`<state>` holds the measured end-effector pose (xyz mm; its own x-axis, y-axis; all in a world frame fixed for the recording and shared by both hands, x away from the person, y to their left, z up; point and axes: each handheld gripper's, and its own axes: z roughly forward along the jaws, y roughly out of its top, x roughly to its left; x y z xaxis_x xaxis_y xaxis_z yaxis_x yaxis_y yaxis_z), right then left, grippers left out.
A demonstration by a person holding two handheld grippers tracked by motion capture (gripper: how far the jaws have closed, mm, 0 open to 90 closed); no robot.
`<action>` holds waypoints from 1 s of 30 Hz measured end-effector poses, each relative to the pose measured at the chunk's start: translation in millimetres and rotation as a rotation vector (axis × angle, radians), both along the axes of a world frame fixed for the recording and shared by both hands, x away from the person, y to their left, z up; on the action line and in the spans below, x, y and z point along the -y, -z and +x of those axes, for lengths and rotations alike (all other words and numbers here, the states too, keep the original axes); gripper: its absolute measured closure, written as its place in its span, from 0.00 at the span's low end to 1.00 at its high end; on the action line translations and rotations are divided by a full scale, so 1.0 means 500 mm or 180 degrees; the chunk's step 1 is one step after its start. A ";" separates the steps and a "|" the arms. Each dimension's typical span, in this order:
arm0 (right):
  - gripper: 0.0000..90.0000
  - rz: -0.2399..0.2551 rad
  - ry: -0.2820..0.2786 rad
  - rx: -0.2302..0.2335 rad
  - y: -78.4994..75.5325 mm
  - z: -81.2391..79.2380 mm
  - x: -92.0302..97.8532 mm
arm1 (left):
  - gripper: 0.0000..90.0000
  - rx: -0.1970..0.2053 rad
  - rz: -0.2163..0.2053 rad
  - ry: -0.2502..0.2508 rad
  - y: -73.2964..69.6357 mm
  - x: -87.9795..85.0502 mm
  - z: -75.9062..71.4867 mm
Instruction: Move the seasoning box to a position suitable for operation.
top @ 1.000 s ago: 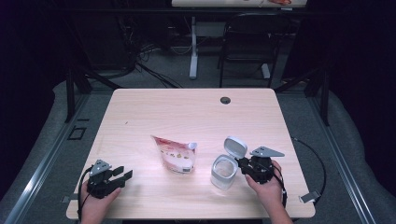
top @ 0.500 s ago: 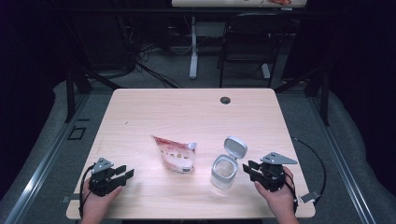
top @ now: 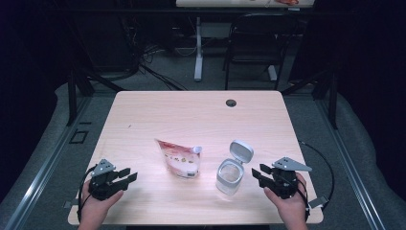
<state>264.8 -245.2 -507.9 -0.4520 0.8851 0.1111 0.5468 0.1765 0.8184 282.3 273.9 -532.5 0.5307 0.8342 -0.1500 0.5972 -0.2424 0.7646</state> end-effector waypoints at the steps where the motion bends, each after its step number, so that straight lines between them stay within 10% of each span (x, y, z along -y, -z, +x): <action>1: 0.63 0.0005 -0.0012 0.0042 -0.003 -0.003 0.000 | 0.68 0.0001 -0.0036 -0.0013 -0.004 0.002 0.001; 15: 0.67 -0.0151 -0.0111 0.0098 -0.081 -0.033 -0.002 | 0.68 0.0077 -0.0136 0.0073 -0.116 0.030 0.024; 30: 0.75 -0.0191 -0.0538 0.0152 -0.136 0.004 -0.079 | 0.71 0.0297 -0.0061 0.0614 -0.198 0.115 0.055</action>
<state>267.0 -205.7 -439.6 -0.5984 0.8004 0.0352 0.4659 0.3119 0.8281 309.8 216.3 -433.6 0.6927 0.7132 -0.1077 0.4675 -0.3302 0.8200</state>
